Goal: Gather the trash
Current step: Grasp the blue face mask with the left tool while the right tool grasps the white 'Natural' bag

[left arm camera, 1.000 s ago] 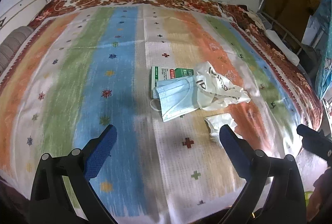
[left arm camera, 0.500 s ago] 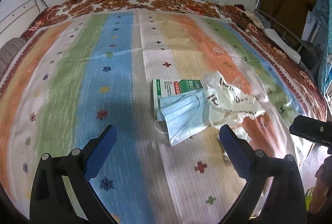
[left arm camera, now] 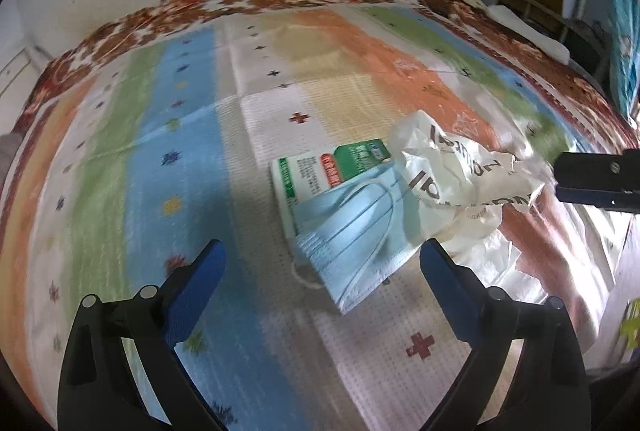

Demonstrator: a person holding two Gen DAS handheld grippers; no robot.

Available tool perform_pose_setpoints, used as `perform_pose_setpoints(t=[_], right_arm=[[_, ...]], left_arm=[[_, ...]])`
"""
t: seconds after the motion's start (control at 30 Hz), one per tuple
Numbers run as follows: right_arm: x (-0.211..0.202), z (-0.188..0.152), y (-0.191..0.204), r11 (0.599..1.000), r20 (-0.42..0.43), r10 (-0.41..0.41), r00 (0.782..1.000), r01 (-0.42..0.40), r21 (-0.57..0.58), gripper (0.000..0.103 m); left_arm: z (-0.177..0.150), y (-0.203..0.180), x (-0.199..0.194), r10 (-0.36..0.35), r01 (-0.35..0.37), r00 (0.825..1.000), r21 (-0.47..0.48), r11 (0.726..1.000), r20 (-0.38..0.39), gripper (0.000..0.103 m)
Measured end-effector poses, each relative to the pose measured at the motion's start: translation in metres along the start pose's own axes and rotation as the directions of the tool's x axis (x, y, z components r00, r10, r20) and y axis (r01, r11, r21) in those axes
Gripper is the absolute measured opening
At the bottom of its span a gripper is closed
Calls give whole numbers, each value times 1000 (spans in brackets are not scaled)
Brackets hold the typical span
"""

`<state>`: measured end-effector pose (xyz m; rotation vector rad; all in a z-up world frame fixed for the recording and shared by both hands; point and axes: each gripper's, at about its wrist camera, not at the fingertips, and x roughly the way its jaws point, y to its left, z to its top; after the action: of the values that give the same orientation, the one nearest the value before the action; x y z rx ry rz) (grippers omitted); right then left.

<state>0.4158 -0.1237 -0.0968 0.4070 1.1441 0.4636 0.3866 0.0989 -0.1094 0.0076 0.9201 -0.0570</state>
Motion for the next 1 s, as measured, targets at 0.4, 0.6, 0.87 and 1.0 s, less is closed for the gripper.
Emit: perform_pose_setpoints(t=[0.4, 0.6, 0.87, 1.0], right_arm=[[19, 5, 11, 991, -33, -91, 995, 88, -98, 20], [16, 5, 8, 989, -35, -104, 994, 99, -112, 9], [4, 4, 6, 985, -13, -117, 993, 114, -127, 1], [-5, 1, 12, 981, 4, -124, 992, 123, -152, 1]], left_arm=[[-7, 2, 17, -78, 78, 996, 7, 997, 41, 39], [-4, 0, 10, -94, 94, 994, 11, 996, 47, 11], [3, 4, -6, -113, 114, 992, -13, 993, 65, 3], [6, 4, -16, -99, 102, 993, -42, 994, 60, 2]])
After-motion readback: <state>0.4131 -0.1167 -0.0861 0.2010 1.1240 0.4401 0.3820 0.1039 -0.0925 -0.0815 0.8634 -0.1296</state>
